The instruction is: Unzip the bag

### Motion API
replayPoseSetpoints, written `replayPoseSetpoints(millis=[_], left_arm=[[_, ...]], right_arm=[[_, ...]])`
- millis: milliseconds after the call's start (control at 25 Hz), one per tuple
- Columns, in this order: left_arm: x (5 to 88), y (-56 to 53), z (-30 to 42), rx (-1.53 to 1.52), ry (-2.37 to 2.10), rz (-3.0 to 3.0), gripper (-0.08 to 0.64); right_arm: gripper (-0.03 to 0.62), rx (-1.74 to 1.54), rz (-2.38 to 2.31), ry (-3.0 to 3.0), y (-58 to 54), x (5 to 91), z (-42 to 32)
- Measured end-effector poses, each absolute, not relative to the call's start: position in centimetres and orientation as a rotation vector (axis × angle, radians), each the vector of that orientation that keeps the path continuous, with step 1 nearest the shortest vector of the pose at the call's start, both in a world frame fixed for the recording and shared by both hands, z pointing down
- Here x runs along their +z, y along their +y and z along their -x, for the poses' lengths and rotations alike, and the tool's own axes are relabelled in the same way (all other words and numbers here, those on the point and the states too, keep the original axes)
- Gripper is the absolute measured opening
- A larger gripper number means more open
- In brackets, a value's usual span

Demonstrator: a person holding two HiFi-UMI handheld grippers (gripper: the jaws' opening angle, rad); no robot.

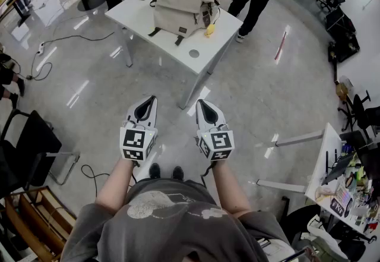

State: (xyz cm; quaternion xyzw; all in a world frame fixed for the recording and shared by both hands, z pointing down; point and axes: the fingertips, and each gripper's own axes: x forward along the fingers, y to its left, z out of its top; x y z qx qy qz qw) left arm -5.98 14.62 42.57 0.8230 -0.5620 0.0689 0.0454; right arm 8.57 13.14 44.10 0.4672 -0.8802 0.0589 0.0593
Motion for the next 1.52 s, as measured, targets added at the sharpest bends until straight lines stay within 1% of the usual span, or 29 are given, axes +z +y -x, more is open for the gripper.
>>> replayPoseSetpoints(millis=[120, 680, 1120, 1520], left_arm=[[42.9, 15.2, 6.1, 0.252, -1.716, -2.538, 0.005], [42.7, 16.3, 6.8, 0.209, -1.71, -2.506, 0.005], [43.7, 16.1, 8.3, 0.21, -1.67, -2.515, 0.005], [43.1, 14.2, 10.9, 0.117, -1.604, -2.538, 0.005]], right_arm=[[-0.002, 0.173, -1.415, -2.662, 13.5, 44.0, -8.4], [-0.002, 0.158, -1.401, -2.658, 14.4, 43.8, -8.2], [0.0, 0.115, -1.513, -2.64, 14.6, 43.0, -7.7], [0.0, 0.118, -1.629, -2.567, 13.9, 43.5, -5.5]])
